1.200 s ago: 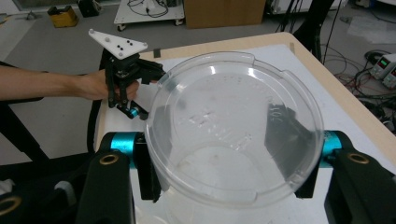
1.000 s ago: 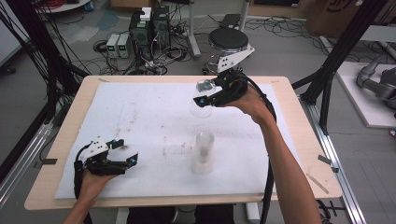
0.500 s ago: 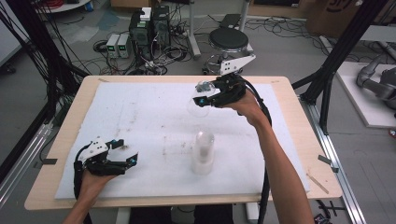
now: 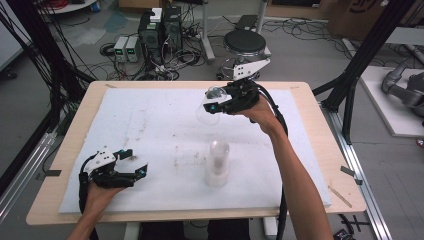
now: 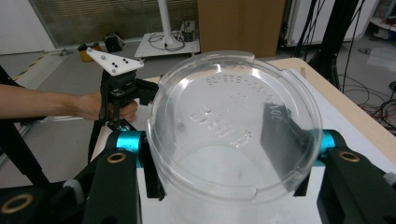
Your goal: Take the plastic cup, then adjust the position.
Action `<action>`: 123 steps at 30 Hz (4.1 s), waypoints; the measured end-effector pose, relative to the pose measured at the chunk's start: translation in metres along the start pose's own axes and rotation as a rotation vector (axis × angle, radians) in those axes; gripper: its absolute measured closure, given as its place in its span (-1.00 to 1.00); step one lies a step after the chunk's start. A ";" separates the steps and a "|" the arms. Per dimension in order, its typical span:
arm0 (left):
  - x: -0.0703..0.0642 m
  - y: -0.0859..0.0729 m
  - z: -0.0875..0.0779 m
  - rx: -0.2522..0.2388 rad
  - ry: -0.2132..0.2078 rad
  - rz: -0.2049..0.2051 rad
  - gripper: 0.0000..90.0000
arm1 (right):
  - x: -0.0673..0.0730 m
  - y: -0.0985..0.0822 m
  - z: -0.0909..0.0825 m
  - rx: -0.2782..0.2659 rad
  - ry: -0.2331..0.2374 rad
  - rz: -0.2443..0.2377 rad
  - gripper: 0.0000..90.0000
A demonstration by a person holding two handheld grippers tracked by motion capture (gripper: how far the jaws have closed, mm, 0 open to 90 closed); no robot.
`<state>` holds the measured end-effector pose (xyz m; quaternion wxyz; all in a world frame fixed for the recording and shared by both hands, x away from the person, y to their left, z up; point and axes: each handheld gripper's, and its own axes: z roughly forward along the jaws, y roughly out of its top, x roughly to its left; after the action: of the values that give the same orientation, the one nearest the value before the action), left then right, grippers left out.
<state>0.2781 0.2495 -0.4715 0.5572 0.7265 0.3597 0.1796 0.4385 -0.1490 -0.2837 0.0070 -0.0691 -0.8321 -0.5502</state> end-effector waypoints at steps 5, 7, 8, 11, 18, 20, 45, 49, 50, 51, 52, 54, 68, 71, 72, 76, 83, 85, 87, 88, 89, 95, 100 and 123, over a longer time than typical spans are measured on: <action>0.001 0.000 -0.001 -0.006 0.000 -0.008 -0.72 | -0.002 0.000 0.001 0.000 -0.005 -0.008 0.03; 0.001 0.000 -0.001 -0.009 0.002 -0.012 -0.72 | -0.001 -0.001 0.000 0.003 0.000 0.004 0.03; 0.001 0.000 -0.001 -0.009 0.002 -0.012 -0.72 | -0.001 -0.001 0.000 0.003 0.001 0.002 0.03; 0.001 0.000 0.000 -0.001 0.006 -0.014 -0.72 | -0.003 -0.001 -0.003 -0.005 -0.011 0.003 0.03; 0.003 0.001 -0.001 -0.005 -0.002 -0.022 -0.73 | -0.006 -0.002 -0.007 -0.022 -0.018 0.012 0.03; 0.002 0.004 -0.001 -0.011 -0.004 -0.002 -0.73 | -0.005 -0.002 -0.007 -0.018 -0.011 0.014 0.03; 0.040 0.112 0.015 -0.088 -0.262 0.150 -0.73 | -0.007 -0.002 -0.006 -0.030 0.002 0.009 0.03; 0.044 0.124 0.025 -0.061 -0.288 0.162 -0.73 | -0.008 -0.003 -0.006 -0.033 0.006 0.007 0.03; 0.045 0.127 0.027 -0.059 -0.296 0.163 -0.73 | -0.008 -0.003 -0.007 -0.036 0.007 0.005 0.03; 0.046 0.130 0.030 -0.052 -0.314 0.161 -0.73 | -0.008 -0.003 -0.007 -0.035 0.007 0.005 0.03; 0.047 0.132 0.032 -0.046 -0.324 0.162 -0.73 | -0.008 -0.003 -0.007 -0.041 0.006 0.000 0.03; 0.048 0.137 0.038 -0.032 -0.354 0.167 -0.73 | -0.008 -0.003 -0.008 -0.043 0.009 0.001 0.04; 0.042 0.171 0.073 -0.026 -0.506 0.200 -0.73 | -0.007 -0.002 -0.002 -0.041 0.025 -0.005 0.04; 0.038 0.177 0.078 -0.041 -0.518 0.207 -0.73 | -0.006 -0.001 -0.002 -0.040 0.031 -0.007 0.05; 0.036 0.179 0.080 -0.051 -0.525 0.210 -0.73 | -0.006 -0.001 -0.001 -0.043 0.034 -0.011 0.05; 0.027 0.183 0.090 -0.076 -0.558 0.223 -0.73 | -0.005 0.000 0.000 -0.051 0.036 -0.018 0.05; 0.010 0.188 0.112 -0.085 -0.615 0.217 -0.73 | -0.002 0.002 0.002 -0.073 0.061 -0.021 0.05; 0.006 0.189 0.118 -0.090 -0.635 0.211 -0.73 | -0.003 0.002 0.002 -0.078 0.061 -0.026 0.05; 0.003 0.190 0.122 -0.097 -0.644 0.212 -0.73 | -0.002 0.002 0.001 -0.084 0.064 -0.023 0.06; 0.001 0.191 0.124 -0.099 -0.646 0.209 -0.73 | -0.002 0.002 0.001 -0.091 0.068 -0.021 0.06; 0.000 0.191 0.126 -0.100 -0.648 0.213 -0.73 | -0.002 0.002 0.001 -0.091 0.068 -0.021 0.06; -0.011 0.195 0.138 -0.121 -0.670 0.214 -0.72 | -0.002 0.002 0.001 -0.105 0.084 -0.019 0.06; -0.019 0.197 0.145 -0.118 -0.690 0.227 -0.69 | -0.001 0.003 0.001 -0.108 0.088 -0.017 0.06; -0.032 0.197 0.156 -0.132 -0.681 0.292 -0.26 | -0.001 0.003 0.004 -0.117 0.114 -0.024 0.08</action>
<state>0.4233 0.0969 -0.3314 0.6591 0.7507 0.0341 0.0281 0.4402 -0.1447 -0.2828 0.0438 -0.0279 -0.7974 -0.6012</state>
